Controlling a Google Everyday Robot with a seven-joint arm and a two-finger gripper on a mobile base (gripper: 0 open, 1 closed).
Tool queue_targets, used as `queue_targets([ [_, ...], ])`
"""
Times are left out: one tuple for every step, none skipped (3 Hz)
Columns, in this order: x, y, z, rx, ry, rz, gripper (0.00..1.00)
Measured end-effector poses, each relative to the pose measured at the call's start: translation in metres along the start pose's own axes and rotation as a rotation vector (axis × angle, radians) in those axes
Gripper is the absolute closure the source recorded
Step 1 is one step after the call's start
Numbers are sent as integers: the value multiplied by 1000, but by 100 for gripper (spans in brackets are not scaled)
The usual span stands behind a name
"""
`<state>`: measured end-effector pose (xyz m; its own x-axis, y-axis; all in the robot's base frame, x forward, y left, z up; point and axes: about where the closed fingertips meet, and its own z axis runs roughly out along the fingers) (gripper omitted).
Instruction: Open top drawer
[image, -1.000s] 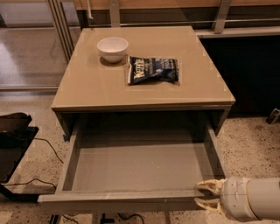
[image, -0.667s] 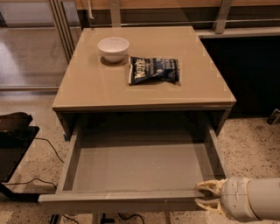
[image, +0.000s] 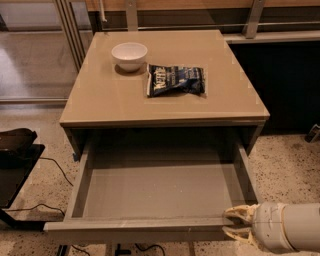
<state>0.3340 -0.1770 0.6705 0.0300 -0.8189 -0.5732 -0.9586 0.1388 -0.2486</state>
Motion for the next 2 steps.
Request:
queue_targets([
  [0,0,0,0,0,0,12],
  [0,0,0,0,0,0,0],
])
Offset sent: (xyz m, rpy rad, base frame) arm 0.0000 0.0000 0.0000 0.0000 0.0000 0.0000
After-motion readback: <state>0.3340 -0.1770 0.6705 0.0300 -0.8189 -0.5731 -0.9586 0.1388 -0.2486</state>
